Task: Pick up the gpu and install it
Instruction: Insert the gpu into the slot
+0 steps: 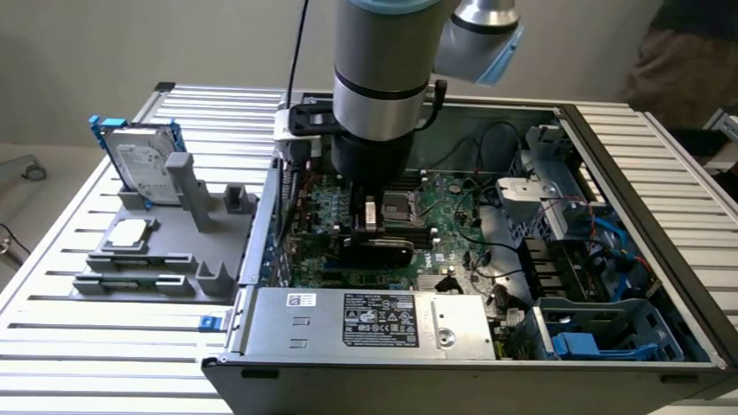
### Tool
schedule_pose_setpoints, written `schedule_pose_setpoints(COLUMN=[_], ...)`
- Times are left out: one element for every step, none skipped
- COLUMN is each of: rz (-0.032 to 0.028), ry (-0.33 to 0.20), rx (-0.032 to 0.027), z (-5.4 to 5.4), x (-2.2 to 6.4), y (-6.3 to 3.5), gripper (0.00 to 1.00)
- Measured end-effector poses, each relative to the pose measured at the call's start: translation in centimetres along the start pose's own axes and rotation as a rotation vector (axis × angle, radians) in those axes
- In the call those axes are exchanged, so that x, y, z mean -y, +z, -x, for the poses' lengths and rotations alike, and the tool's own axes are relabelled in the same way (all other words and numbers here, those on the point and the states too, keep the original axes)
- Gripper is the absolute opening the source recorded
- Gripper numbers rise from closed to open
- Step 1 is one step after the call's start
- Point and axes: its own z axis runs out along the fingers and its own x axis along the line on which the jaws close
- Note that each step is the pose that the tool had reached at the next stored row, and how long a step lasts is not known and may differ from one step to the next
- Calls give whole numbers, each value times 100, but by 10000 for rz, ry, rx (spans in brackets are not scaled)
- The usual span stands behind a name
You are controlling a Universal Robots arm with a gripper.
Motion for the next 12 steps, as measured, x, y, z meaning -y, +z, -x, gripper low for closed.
schedule_pose_setpoints(rz=[-2,-3,-5,-6,-6,-6,-6,-6,-6,-6,-7,-6], ry=[-1,-1,-1,-2,-3,-4,-4,-4,-5,-4,-4,-4], rx=[26,46,57,68,73,73,72,73,73,73,74,73], z=[0,1,1,1,0,1,1,3,7,14,21,31], x=[2,2,2,2,2,0,-5,-11,-22,-32,-42,-54], y=[-1,-2,-1,-1,0,0,-1,0,2,4,7,9], gripper=[29,29,23,17,11,11,11,11,11,11,11,11])
